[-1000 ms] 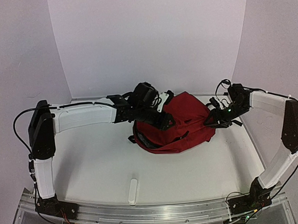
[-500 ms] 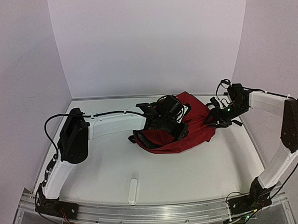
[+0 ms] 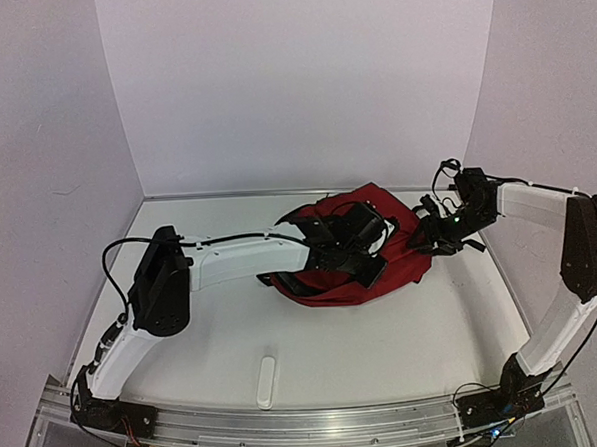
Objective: Pack the student bag
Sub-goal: Zip the student bag at the center of the board.
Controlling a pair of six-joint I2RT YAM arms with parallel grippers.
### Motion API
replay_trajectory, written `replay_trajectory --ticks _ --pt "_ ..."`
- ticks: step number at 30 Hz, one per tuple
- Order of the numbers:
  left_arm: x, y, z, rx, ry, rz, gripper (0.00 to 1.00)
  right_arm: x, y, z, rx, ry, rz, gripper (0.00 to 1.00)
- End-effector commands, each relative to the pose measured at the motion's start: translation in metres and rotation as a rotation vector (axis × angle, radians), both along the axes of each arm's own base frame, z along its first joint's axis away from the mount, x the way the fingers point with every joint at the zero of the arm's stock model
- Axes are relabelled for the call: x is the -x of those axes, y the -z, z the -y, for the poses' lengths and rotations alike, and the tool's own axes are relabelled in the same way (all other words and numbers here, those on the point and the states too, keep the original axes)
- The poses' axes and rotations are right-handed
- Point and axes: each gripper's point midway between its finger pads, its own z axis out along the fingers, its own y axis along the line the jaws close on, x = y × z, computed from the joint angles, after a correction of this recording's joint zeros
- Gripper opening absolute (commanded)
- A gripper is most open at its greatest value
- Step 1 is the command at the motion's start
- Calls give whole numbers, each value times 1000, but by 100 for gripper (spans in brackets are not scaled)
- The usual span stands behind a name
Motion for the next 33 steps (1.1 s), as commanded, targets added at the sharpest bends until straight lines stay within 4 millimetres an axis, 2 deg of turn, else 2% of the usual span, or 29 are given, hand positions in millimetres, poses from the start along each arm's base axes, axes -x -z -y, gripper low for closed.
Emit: replay_trajectory --ticks 1,8,15,20,24,26,30,33 --pt "-6 -21 10 18 -12 76 41 -3 3 -2 -15 2 1 57" --pt "-23 3 5 -62 -83 106 42 -2 2 -3 -20 7 0 57" --pt "-36 12 2 -74 -130 126 39 -2 3 -3 -22 11 -5 57" --pt "-35 19 3 -85 -121 122 37 -1 7 -2 -21 16 -13 57" --pt "-36 24 1 -100 -124 122 28 -2 10 -2 -16 19 -17 57" --pt "-34 21 1 -95 -125 122 18 -4 12 0 -7 22 -15 57" --pt "-29 -2 -4 -45 -128 115 2 -9 16 2 9 34 -15 57" --pt "-21 -20 -9 3 -115 101 0 -17 21 4 30 49 -14 59"
